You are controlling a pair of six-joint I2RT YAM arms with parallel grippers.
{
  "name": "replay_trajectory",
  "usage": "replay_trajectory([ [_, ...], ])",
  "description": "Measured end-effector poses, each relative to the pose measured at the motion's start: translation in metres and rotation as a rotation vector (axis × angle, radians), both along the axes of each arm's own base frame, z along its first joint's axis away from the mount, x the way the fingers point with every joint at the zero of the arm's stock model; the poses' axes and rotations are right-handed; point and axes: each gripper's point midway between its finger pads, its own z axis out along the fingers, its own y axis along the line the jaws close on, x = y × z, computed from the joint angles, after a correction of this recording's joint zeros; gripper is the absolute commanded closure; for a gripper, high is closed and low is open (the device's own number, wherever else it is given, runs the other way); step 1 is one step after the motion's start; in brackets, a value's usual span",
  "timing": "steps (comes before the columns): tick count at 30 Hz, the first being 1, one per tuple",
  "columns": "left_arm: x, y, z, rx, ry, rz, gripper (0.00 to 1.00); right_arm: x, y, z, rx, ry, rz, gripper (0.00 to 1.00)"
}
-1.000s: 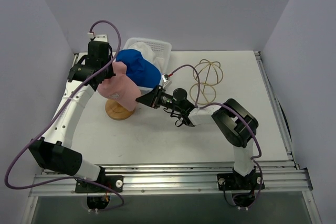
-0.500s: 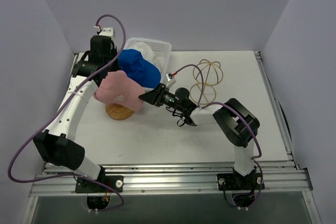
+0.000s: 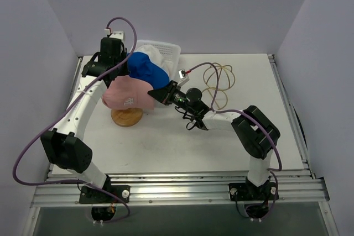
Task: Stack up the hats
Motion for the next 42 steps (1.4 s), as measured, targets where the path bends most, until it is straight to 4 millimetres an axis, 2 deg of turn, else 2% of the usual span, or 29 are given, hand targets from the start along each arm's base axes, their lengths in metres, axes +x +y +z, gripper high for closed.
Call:
replay_trajectory([
  [9, 0.000, -0.001, 0.000, -0.006, 0.001, -0.007, 0.62, 0.014, -0.010, -0.004, 0.049, 0.090, -0.017, 0.95],
  [22, -0.001, -0.004, -0.006, -0.011, 0.016, -0.025, 0.61, 0.025, -0.009, -0.019, 0.027, 0.204, -0.045, 0.94],
  [31, -0.002, -0.006, -0.006, -0.017, 0.019, -0.040, 0.60, 0.034, -0.008, -0.036, -0.019, 0.263, -0.066, 0.96],
  [42, -0.002, -0.007, -0.007, -0.016, 0.020, -0.044, 0.60, 0.038, -0.007, -0.044, -0.050, 0.281, -0.075, 0.98],
])
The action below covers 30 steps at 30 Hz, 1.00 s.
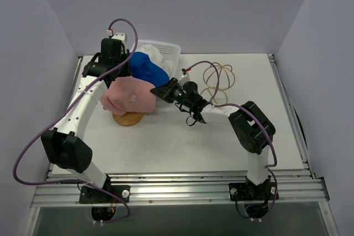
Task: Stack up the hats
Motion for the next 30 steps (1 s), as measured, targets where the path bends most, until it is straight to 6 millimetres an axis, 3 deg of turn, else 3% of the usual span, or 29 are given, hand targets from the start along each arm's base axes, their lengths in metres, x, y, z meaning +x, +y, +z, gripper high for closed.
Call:
replay_trajectory([
  [14, -0.008, -0.001, -0.013, 0.010, 0.046, -0.006, 0.61, 0.005, -0.001, -0.011, -0.019, 0.016, -0.024, 0.98],
  [20, -0.019, 0.008, -0.016, 0.034, 0.070, 0.031, 0.62, 0.005, -0.003, -0.015, -0.017, 0.035, -0.034, 0.96],
  [25, -0.034, 0.023, 0.000, 0.083, 0.043, 0.099, 0.64, 0.005, -0.003, -0.015, -0.017, 0.037, -0.037, 0.96],
  [30, -0.063, 0.034, 0.024, 0.111, -0.012, 0.145, 0.63, 0.005, -0.003, -0.015, -0.014, 0.041, -0.038, 0.96],
])
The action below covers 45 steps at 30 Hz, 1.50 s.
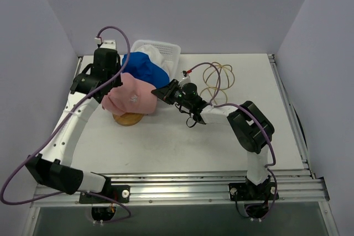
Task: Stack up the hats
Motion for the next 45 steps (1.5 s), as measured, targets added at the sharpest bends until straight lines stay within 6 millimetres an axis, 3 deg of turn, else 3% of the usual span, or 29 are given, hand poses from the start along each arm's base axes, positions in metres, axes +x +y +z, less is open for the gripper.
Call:
replay_trajectory([
  [3, -0.017, 0.007, 0.007, -0.012, -0.024, 0.022, 0.58, 0.000, 0.000, 0.000, 0.004, 0.002, 0.000, 0.96],
  [6, -0.035, 0.017, 0.002, -0.035, -0.024, 0.052, 0.55, 0.000, 0.000, 0.001, 0.010, 0.003, -0.001, 0.95],
  [13, -0.053, 0.031, -0.043, -0.141, 0.055, 0.110, 0.55, -0.002, -0.001, 0.000, 0.024, 0.007, -0.003, 0.95],
  [16, -0.051, 0.025, -0.058, -0.182, 0.080, 0.107, 0.56, -0.003, -0.001, 0.000, 0.025, 0.006, -0.003, 0.95],
  [22, -0.038, 0.013, -0.055, -0.250, 0.046, 0.096, 0.56, -0.004, -0.003, -0.003, 0.024, 0.007, -0.002, 0.95],
  [45, -0.028, 0.021, -0.056, -0.234, 0.021, 0.146, 0.56, -0.004, -0.003, -0.003, 0.024, 0.005, -0.004, 0.94],
])
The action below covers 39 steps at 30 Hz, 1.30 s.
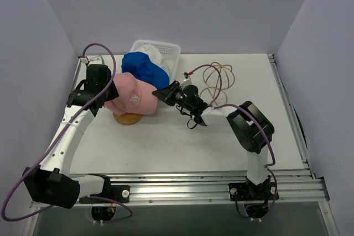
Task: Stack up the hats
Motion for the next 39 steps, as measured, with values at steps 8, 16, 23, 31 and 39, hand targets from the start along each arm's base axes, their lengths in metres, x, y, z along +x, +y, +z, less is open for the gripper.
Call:
replay_trajectory([
  [8, 0.003, 0.005, 0.002, -0.002, -0.011, 0.016, 0.56, -0.001, -0.001, -0.001, -0.001, -0.002, 0.000, 0.94],
  [16, 0.009, 0.007, 0.001, -0.039, -0.026, 0.005, 0.63, 0.000, -0.001, -0.001, -0.003, -0.005, -0.001, 0.93],
  [23, 0.016, 0.002, 0.001, -0.062, -0.049, -0.024, 0.89, 0.003, -0.005, -0.003, -0.008, -0.003, -0.013, 0.88],
  [31, 0.017, -0.002, 0.008, -0.071, -0.066, -0.054, 0.98, 0.001, -0.018, -0.034, -0.114, 0.030, -0.037, 0.70],
  [39, 0.024, -0.013, 0.015, -0.100, -0.078, -0.098, 0.98, -0.002, -0.040, -0.063, -0.267, 0.077, -0.077, 0.67],
])
